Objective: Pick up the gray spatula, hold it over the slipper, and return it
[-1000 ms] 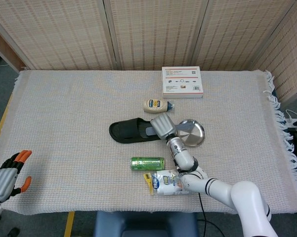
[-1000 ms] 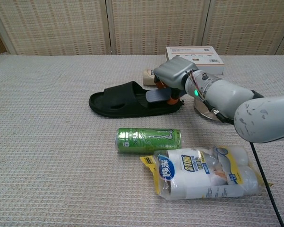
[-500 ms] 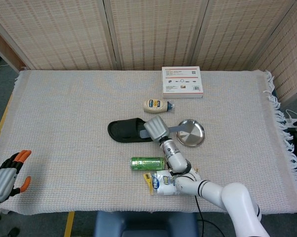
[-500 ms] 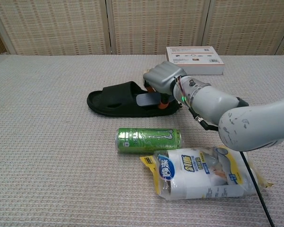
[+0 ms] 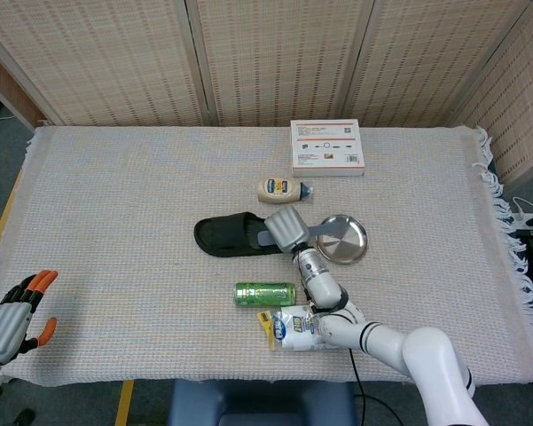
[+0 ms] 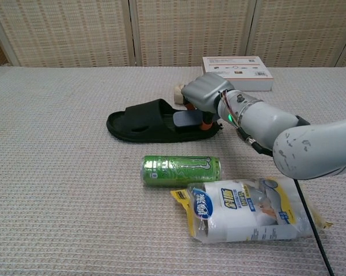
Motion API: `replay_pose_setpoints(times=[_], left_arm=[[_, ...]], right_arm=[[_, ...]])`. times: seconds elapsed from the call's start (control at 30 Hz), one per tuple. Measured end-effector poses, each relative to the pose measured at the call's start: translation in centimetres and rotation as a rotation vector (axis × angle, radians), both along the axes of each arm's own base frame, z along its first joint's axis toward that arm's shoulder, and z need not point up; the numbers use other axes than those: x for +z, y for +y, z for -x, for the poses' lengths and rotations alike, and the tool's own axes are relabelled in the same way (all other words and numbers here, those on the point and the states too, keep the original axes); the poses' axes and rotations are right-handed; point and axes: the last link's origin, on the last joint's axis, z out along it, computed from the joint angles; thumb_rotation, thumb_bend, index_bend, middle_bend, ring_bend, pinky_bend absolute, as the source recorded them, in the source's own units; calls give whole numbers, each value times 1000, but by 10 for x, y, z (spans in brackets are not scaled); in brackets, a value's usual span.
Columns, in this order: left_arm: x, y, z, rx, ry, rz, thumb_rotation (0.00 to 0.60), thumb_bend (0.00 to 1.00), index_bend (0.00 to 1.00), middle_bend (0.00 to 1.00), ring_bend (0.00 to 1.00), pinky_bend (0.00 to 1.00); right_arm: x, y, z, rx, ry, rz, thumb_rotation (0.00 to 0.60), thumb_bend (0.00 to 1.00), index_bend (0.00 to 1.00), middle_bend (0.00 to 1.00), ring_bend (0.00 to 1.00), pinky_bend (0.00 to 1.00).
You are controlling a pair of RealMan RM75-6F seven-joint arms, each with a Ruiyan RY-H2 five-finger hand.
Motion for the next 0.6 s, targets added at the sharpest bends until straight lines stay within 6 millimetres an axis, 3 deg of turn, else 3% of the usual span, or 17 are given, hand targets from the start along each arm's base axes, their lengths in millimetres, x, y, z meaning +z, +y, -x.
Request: replay_pose_setpoints(times=[0.3,0.6], left_arm=[[2,-2,-1,-4,-6,-6,600,491,0,0,0,129],[3,-5,-4,-16,-10,-8,600,492,0,0,0,129]], right_arm=[[-16,7,-14,25,11,-19,600,305,908,629,618,950],[0,1,-1,16,46,23,600,306,908,629,617,950]])
